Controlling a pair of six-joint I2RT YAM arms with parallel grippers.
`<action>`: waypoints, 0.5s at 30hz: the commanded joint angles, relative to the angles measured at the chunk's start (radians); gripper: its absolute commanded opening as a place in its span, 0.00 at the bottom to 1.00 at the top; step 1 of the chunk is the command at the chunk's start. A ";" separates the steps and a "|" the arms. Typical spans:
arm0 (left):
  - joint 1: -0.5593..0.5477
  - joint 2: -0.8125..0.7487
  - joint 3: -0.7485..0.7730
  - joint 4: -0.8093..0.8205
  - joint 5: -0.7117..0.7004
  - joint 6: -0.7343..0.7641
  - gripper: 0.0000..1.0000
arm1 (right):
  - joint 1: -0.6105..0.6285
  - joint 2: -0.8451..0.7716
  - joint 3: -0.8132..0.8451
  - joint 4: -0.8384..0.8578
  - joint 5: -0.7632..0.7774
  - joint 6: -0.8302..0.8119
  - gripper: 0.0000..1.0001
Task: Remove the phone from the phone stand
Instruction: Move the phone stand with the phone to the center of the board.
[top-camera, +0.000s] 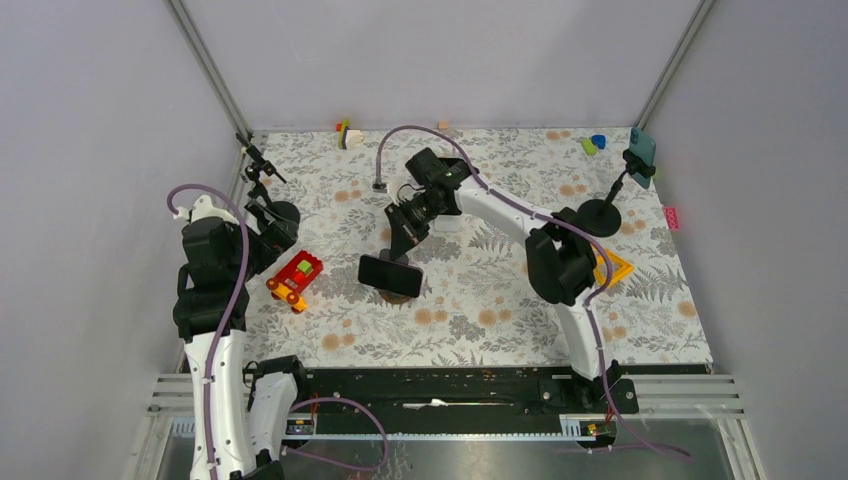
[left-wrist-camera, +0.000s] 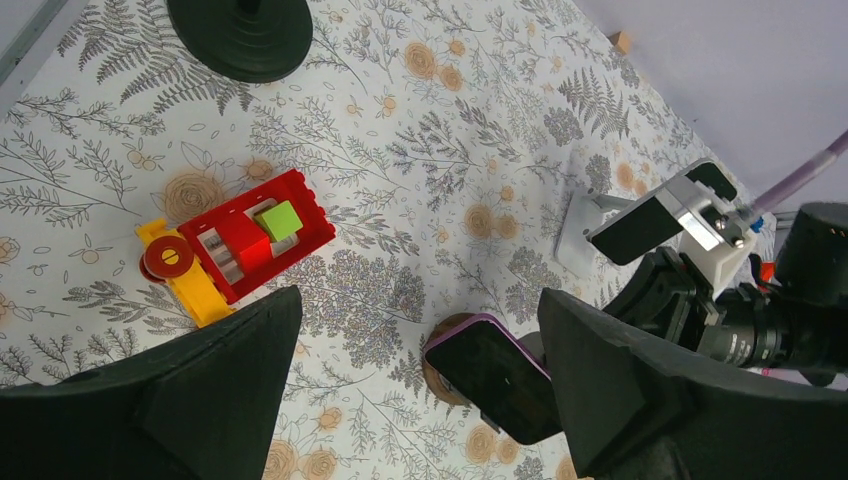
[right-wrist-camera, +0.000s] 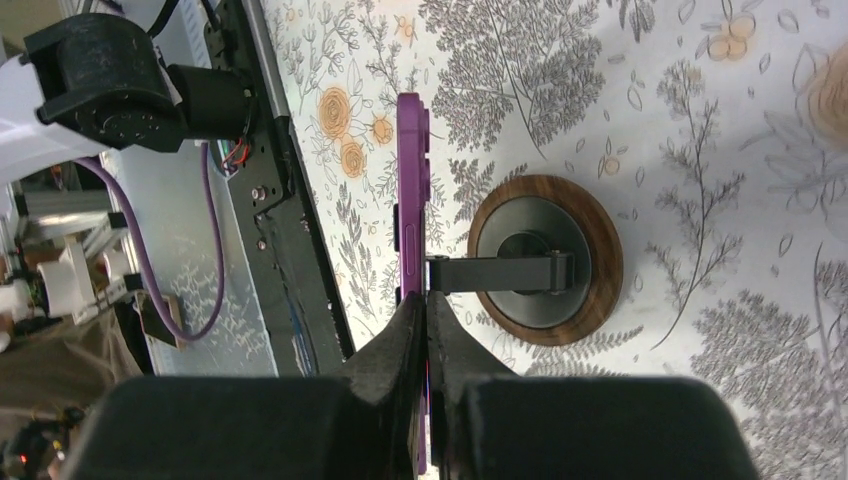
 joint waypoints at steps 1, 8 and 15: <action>-0.005 -0.011 -0.001 0.054 0.022 0.014 0.95 | -0.009 0.102 0.245 -0.269 -0.133 -0.215 0.00; -0.009 -0.008 0.000 0.054 0.019 0.021 0.95 | -0.011 0.298 0.595 -0.572 -0.138 -0.306 0.04; -0.011 -0.011 -0.003 0.055 0.008 0.026 0.95 | -0.011 0.286 0.591 -0.549 -0.073 -0.306 0.04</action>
